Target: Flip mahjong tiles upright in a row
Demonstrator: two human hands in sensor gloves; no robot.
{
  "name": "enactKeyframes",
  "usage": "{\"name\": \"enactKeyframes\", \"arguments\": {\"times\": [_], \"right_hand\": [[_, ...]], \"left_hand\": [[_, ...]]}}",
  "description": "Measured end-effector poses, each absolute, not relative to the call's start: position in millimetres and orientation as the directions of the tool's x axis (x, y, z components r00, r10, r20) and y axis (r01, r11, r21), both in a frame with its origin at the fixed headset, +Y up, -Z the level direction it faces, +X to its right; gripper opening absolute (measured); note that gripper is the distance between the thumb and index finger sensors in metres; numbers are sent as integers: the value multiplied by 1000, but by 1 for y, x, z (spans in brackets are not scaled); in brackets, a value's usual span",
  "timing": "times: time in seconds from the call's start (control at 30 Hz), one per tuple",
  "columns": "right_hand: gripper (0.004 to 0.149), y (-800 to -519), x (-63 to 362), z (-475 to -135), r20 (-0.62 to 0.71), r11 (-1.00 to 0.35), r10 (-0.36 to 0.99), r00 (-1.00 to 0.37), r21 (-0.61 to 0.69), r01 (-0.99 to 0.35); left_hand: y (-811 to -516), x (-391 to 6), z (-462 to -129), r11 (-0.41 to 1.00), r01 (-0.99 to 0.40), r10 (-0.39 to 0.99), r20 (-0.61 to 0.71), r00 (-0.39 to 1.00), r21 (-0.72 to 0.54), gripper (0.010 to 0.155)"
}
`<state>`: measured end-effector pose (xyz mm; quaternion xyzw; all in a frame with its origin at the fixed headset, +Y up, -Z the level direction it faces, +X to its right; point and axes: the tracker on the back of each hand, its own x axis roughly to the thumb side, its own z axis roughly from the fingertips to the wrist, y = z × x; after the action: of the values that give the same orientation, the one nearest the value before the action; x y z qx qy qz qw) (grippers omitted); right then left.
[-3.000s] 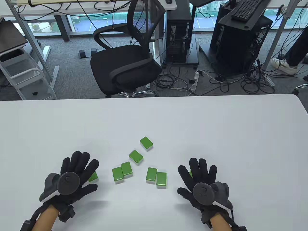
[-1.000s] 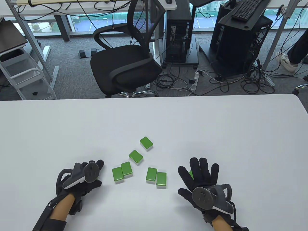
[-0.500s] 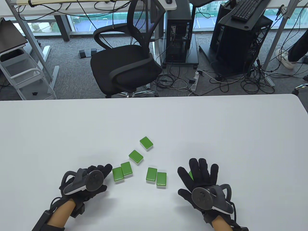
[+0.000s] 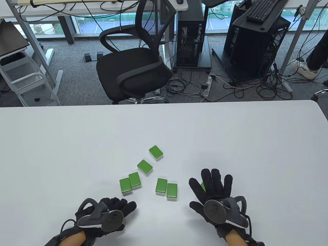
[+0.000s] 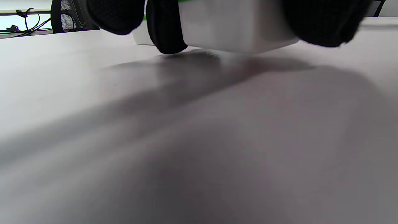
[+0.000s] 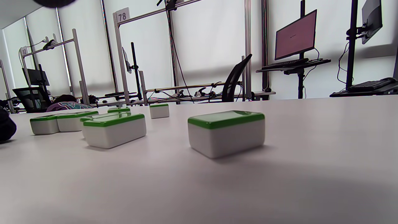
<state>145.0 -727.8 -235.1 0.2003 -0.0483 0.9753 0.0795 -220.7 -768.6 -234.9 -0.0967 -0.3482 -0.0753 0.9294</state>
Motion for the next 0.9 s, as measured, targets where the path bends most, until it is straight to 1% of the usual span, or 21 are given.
{"name": "enactKeyframes", "arguments": {"times": [0.07,0.37,0.53,0.63,0.7,0.77,0.83,0.9], "right_hand": [[73,-728,145,-235,398,-983,136,-907,-62,-175],[73,-728,144,-235,398,-984,132,-908,-57,-168],[73,-728,144,-235,400,-985,127,-908,-55,-162],[73,-727,144,-235,401,-983,136,-906,-57,-173],[73,-727,144,-235,400,-982,145,-905,-56,-182],[73,-727,145,-235,398,-982,147,-905,-54,-183],[73,-727,145,-235,398,-982,145,-906,-53,-180],[73,-727,144,-235,400,-982,145,-905,-53,-181]], "left_hand": [[-770,-220,-236,973,208,-92,656,749,-102,79],[-774,-220,-239,967,229,-108,636,764,-110,78],[-770,-222,-240,967,225,-105,627,772,-115,80],[-752,-226,-245,977,148,-24,610,792,-153,81],[-737,-229,-251,987,83,15,584,811,-140,80],[-721,-232,-262,995,32,27,538,842,-99,79],[-713,-231,-273,996,41,1,493,870,-75,80],[-713,-228,-285,993,76,-26,455,890,-91,81]]}}
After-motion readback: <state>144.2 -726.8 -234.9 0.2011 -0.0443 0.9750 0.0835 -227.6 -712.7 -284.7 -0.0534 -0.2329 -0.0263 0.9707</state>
